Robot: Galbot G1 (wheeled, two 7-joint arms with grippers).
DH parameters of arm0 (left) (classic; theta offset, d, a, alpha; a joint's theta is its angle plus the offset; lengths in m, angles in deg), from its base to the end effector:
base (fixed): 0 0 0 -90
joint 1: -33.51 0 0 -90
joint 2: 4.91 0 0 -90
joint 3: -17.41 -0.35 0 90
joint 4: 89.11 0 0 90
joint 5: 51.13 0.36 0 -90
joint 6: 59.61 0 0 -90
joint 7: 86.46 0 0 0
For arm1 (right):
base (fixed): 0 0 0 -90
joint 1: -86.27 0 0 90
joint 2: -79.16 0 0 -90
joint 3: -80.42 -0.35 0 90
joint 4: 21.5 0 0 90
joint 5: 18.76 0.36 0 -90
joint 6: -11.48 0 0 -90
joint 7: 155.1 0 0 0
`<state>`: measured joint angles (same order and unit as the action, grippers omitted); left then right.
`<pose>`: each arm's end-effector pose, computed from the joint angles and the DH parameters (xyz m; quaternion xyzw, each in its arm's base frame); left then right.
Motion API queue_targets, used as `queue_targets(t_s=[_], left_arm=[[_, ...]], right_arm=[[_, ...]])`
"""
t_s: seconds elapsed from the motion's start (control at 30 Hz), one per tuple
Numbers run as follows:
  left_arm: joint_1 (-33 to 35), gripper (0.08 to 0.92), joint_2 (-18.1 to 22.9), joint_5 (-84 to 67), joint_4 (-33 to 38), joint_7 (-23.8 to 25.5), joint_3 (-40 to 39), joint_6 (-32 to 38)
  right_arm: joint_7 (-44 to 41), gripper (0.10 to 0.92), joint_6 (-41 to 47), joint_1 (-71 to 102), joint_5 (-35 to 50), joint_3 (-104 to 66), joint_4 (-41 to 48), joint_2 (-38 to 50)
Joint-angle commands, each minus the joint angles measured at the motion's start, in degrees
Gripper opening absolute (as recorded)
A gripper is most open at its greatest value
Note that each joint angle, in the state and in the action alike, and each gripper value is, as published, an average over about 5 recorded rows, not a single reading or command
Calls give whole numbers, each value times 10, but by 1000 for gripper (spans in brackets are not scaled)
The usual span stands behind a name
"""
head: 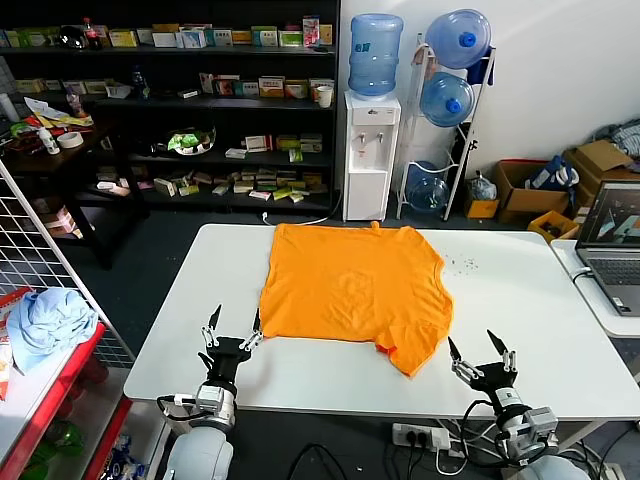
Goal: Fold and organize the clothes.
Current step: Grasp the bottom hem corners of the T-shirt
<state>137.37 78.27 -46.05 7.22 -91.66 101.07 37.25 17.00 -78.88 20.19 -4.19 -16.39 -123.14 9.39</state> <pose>0.2703 -0.0024 -0.3889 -0.0280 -0.9957 -0.0888 0.0023 0.2204 -0.1351 -0.3666 0.0546 -0.9926 0.0529 0.0945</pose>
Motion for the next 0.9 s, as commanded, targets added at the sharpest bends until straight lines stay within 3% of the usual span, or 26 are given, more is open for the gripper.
queue_targets(t_s=[0.03, 0.3, 0.9], left_arm=[[-10, 823, -23, -2, 11, 17, -26, -138], [-36, 823, -50, -90, -12, 9, -53, -234], [-56, 823, -51, -110, -38, -2, -52, -236]], right_arm=[[14, 823, 67, -7, 6, 11, 2, 1], [37, 823, 138, -44, 33, 62, 23, 3], [59, 823, 172, -126, 29, 116, 87, -24]])
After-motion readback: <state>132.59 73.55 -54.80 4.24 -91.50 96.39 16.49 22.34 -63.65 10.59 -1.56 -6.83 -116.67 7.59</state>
